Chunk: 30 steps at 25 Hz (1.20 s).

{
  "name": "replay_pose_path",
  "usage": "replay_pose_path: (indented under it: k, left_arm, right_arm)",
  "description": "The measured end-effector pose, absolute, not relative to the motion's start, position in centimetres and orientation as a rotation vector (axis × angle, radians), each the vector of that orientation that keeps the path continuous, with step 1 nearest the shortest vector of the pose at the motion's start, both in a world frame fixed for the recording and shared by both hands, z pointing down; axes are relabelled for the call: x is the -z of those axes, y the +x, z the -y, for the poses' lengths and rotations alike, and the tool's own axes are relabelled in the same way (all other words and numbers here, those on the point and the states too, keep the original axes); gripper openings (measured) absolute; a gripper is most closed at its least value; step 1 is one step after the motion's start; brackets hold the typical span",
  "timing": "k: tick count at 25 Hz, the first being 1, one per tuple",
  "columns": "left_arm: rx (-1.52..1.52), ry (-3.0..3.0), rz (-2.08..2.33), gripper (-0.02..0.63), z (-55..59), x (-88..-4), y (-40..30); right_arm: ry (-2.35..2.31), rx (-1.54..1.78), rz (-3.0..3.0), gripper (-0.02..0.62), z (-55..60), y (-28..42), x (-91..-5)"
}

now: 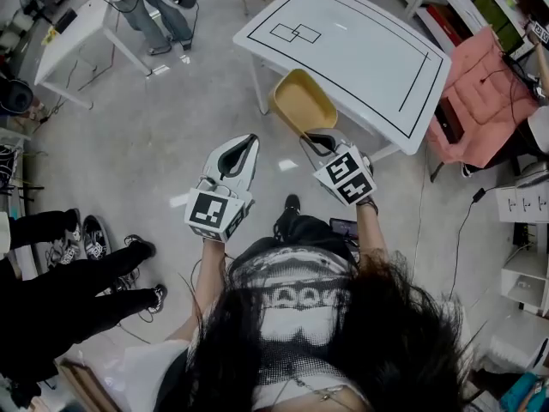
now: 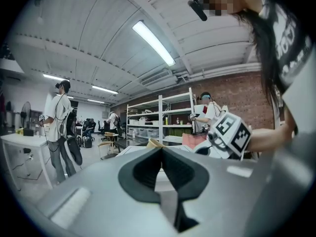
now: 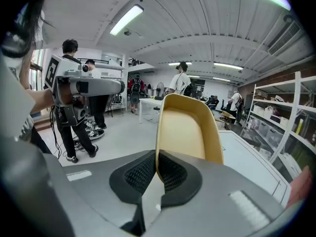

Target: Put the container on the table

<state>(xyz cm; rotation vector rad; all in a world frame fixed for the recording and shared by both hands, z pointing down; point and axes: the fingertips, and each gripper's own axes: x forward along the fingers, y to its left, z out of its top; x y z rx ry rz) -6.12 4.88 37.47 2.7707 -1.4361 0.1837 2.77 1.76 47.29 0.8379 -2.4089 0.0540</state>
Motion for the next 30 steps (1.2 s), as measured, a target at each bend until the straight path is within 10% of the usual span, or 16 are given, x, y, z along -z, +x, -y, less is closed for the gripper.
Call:
replay_pose_path:
  k: [30]
  left_arm:
    - [-0.271, 2.765, 1.408, 0.0, 10.7, -38.3, -2.4]
  right_arm:
    - [0.819, -0.098, 2.453, 0.018, 12.8, 5.0, -48.5]
